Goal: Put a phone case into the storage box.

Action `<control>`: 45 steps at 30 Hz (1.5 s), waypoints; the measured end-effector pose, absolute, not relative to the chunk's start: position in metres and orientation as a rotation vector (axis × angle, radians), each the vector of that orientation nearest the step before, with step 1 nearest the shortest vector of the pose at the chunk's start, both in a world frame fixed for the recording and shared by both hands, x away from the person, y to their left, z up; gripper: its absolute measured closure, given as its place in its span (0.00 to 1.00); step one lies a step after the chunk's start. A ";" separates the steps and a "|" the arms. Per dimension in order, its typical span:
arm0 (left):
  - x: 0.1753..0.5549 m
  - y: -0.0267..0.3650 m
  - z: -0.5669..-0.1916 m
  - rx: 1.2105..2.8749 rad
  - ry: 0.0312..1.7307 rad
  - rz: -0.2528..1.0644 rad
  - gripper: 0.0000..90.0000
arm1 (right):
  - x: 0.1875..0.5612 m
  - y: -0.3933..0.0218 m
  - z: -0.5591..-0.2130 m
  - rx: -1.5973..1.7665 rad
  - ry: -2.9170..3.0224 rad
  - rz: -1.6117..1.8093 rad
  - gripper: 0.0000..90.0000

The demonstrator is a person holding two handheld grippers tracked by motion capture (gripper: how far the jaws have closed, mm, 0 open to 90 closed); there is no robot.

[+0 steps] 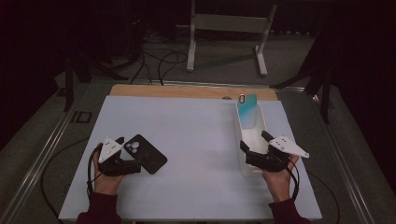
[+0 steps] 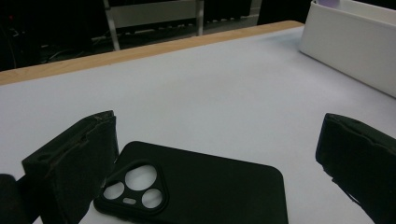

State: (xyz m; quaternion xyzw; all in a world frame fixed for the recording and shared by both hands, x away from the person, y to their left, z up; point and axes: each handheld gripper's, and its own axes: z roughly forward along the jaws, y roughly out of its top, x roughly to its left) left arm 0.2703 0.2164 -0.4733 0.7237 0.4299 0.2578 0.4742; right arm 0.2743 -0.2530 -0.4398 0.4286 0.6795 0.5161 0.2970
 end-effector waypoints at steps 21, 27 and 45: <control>0.290 0.202 -0.476 1.838 1.042 0.594 0.00 | 0.256 -0.258 -0.447 1.084 1.828 1.360 0.08; 0.302 0.189 -0.479 1.875 1.033 0.571 0.00 | 0.255 -0.258 -0.448 1.086 1.829 1.356 0.09; 0.330 0.154 -0.502 2.019 1.058 0.472 0.69 | 0.253 -0.261 -0.445 1.085 1.816 1.370 0.09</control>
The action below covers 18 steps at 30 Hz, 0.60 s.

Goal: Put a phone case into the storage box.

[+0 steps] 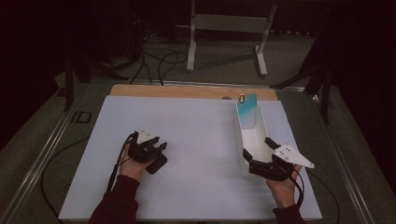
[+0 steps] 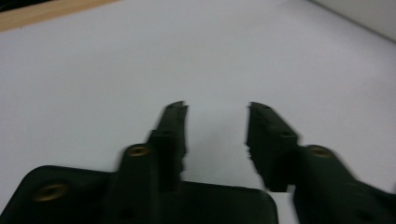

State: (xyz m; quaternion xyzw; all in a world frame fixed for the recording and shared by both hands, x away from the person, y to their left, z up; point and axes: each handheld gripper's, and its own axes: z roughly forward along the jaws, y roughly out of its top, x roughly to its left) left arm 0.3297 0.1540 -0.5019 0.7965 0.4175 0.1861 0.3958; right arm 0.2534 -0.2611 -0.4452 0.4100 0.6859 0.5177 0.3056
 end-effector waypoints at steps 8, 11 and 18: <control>0.335 0.148 -0.513 2.095 1.077 0.429 1.00 | 0.253 -0.261 -0.445 1.087 1.814 1.371 0.09; 0.337 0.145 -0.517 2.128 1.082 0.407 1.00 | 0.253 -0.261 -0.445 1.084 1.815 1.368 0.09; 0.340 0.138 -0.527 2.186 1.098 0.373 1.00 | 0.253 -0.260 -0.445 1.083 1.816 1.370 0.09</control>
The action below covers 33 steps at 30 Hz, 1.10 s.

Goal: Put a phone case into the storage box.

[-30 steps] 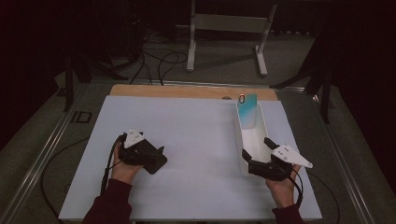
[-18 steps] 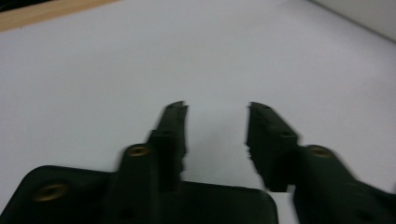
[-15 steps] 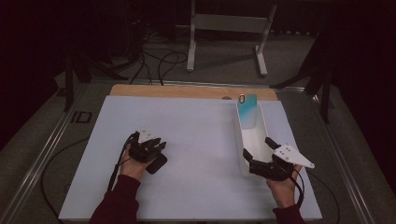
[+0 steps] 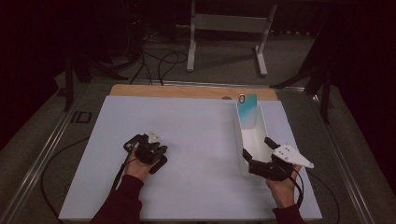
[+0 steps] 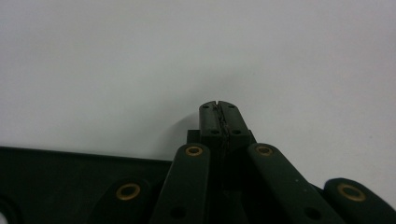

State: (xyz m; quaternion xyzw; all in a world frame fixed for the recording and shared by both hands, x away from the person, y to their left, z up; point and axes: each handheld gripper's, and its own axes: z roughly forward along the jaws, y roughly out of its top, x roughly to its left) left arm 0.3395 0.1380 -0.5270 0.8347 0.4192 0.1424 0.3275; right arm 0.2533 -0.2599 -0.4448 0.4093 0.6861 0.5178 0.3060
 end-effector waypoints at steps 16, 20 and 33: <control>0.319 0.145 -0.523 2.223 1.099 0.329 1.00 | 0.252 -0.261 -0.443 1.081 1.808 1.373 0.09; 0.309 0.152 -0.523 2.222 1.099 0.326 1.00 | 0.252 -0.261 -0.442 1.078 1.811 1.372 0.09; 0.290 0.199 -0.521 2.192 1.215 0.379 1.00 | 0.253 -0.261 -0.442 1.076 1.809 1.366 0.09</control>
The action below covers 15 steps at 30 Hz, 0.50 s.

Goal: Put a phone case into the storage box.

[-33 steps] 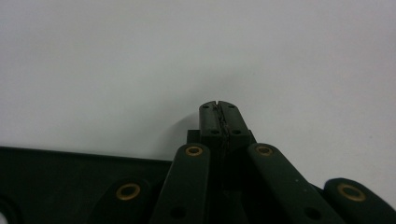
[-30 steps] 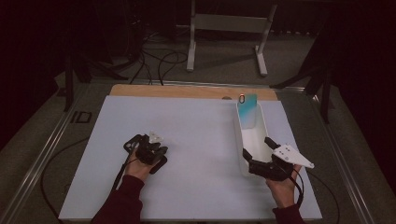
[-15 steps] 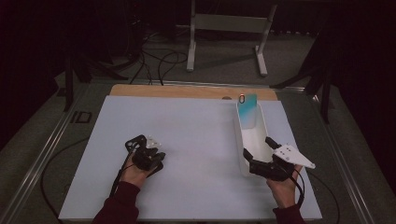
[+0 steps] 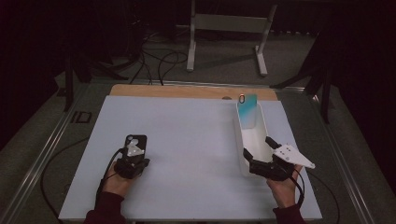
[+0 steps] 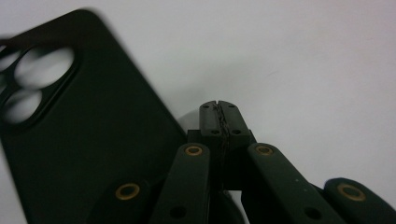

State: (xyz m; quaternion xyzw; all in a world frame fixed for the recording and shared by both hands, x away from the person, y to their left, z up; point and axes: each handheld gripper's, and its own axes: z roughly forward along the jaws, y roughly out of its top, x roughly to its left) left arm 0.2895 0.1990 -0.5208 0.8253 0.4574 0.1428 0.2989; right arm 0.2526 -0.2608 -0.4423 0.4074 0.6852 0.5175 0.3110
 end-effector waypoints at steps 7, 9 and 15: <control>0.287 0.227 -0.521 2.116 1.354 0.421 1.00 | 0.253 -0.261 -0.442 1.076 1.806 1.363 0.09; 0.287 0.228 -0.522 2.106 1.370 0.429 1.00 | 0.253 -0.261 -0.443 1.073 1.808 1.365 0.09; 0.287 0.226 -0.521 2.075 1.348 0.439 1.00 | 0.253 -0.260 -0.442 1.071 1.811 1.367 0.09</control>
